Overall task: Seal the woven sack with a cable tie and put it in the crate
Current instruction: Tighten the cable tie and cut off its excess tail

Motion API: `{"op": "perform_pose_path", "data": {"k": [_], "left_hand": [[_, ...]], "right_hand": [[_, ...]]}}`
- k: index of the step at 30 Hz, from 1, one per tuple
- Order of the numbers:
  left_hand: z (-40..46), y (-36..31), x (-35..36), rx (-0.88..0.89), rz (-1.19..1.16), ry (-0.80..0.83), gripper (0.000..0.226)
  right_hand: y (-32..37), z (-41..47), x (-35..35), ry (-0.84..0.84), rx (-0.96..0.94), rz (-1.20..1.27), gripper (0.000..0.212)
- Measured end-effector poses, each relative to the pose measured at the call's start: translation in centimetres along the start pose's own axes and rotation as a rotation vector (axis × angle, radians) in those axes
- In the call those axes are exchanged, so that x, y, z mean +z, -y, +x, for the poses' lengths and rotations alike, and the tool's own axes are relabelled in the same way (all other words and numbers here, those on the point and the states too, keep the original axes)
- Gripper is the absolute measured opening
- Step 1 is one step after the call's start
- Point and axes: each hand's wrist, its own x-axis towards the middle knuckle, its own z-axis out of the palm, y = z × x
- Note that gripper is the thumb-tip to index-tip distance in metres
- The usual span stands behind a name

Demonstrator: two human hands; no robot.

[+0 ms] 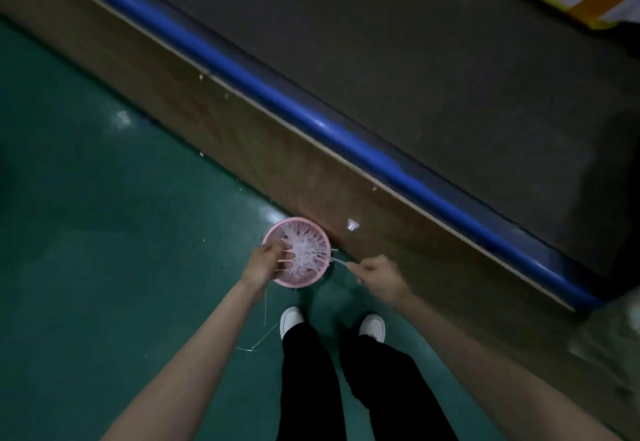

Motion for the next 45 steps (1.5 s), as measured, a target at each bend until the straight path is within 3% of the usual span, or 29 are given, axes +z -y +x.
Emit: {"op": "perform_pose_path", "data": {"k": [8,14,21,30,39,45], "left_hand": [[9.6,10.3,-1.1,-0.089,-0.094,-0.110,0.022],[13.3,13.4,-1.9,-0.070,-0.129,-0.152,0.023],[13.9,13.0,-1.6,-0.014,-0.129,-0.148,0.024],[3.9,6.6,-0.8,0.103,-0.020,-0.091,0.024],[-12.3,-3.4,0.5,0.376,0.184,-0.024,0.027],[-19.5,-7.4,1.7,0.535,0.189,-0.005,0.026]], "right_hand": [[-5.5,13.0,8.9,0.160,0.111,-0.238,0.033],[-7.5,19.3,13.5,0.088,0.156,-0.185,0.035],[-8.4,20.7,14.6,-0.020,0.108,-0.108,0.023],[-3.0,8.9,7.9,-0.065,-0.061,0.099,0.026],[4.3,-8.9,-2.4,-0.180,-0.199,0.375,0.023],[6.6,-18.3,-7.1,-0.317,-0.249,0.594,0.015]]}}
